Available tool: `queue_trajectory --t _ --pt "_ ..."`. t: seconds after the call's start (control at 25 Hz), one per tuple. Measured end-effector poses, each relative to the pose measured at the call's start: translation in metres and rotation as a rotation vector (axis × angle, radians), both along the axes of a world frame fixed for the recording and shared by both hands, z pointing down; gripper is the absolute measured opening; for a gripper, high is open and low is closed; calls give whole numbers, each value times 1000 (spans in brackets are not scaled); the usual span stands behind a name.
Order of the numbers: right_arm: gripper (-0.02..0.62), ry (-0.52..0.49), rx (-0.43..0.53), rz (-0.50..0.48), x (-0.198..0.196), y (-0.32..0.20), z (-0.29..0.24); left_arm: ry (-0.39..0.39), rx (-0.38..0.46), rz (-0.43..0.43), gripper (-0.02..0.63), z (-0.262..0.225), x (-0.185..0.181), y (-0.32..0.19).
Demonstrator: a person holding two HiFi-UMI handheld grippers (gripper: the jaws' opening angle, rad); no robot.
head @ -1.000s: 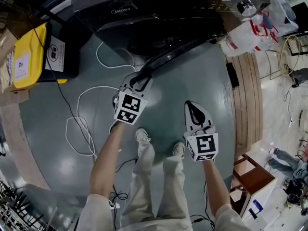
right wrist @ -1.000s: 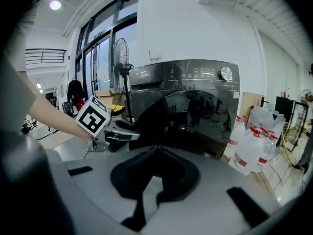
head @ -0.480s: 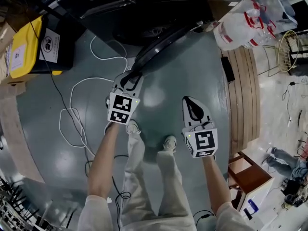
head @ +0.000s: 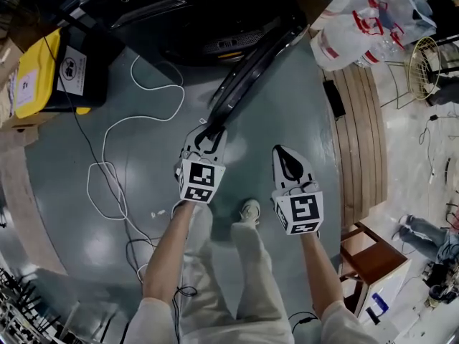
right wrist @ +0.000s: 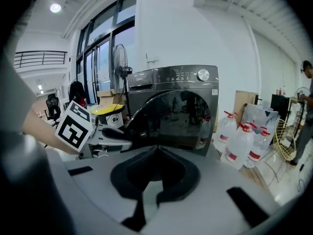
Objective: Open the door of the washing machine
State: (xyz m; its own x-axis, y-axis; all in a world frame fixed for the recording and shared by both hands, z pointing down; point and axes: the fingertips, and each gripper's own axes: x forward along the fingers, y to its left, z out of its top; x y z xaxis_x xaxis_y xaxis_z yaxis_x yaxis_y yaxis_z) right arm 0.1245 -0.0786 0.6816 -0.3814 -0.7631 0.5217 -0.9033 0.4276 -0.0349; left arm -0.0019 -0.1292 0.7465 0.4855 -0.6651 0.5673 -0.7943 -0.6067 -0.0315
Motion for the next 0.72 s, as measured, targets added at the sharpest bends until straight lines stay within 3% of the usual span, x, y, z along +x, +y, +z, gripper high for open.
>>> queue_trajectory --t 0.72 --pt "-2 3 -13 185 66 38 1 40 -27 -20 101 -1 52 40"
